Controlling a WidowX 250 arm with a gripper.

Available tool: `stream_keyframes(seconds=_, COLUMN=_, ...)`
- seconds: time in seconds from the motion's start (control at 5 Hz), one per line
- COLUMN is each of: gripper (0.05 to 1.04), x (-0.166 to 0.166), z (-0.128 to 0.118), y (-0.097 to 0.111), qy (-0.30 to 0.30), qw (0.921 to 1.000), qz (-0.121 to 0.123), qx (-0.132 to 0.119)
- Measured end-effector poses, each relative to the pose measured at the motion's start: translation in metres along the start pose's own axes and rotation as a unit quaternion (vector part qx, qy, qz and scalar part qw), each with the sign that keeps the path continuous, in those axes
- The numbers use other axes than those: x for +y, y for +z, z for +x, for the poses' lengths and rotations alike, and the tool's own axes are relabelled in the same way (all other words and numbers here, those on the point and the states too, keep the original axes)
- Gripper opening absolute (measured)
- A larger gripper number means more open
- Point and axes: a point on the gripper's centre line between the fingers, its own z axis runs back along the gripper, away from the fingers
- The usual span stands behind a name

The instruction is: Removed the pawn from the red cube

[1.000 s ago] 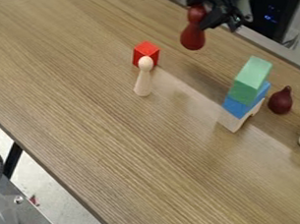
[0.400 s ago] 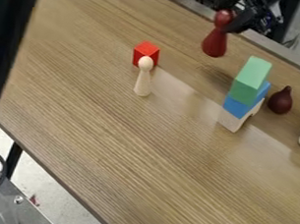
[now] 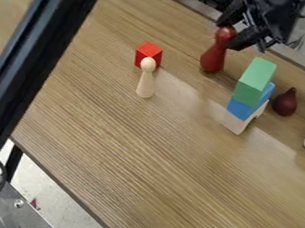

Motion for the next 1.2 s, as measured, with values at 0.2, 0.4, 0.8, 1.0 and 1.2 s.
stream_keyframes(seconds=0.2, gripper=0.604, x=-0.001, z=0.002, y=0.0, qy=-0.002, qw=1.0, qz=-0.005, qx=0.001)
stream_keyframes(seconds=0.4, gripper=0.901, x=0.003, z=-0.001, y=0.003, qy=0.008, qw=0.9998, qz=-0.019, qx=0.003)
stream_keyframes(seconds=0.8, gripper=1.0, x=0.02, z=-0.01, y=0.001, qy=0.029, qw=0.9985, qz=-0.047, qx=0.003)
stream_keyframes(seconds=1.0, gripper=1.001, x=0.051, z=-0.037, y=0.024, qy=0.077, qw=0.9934, qz=-0.079, qx=-0.031)
stream_keyframes(seconds=1.2, gripper=1.001, x=0.087, z=-0.078, y=0.012, qy=0.134, qw=0.9773, qz=-0.164, qx=0.0)
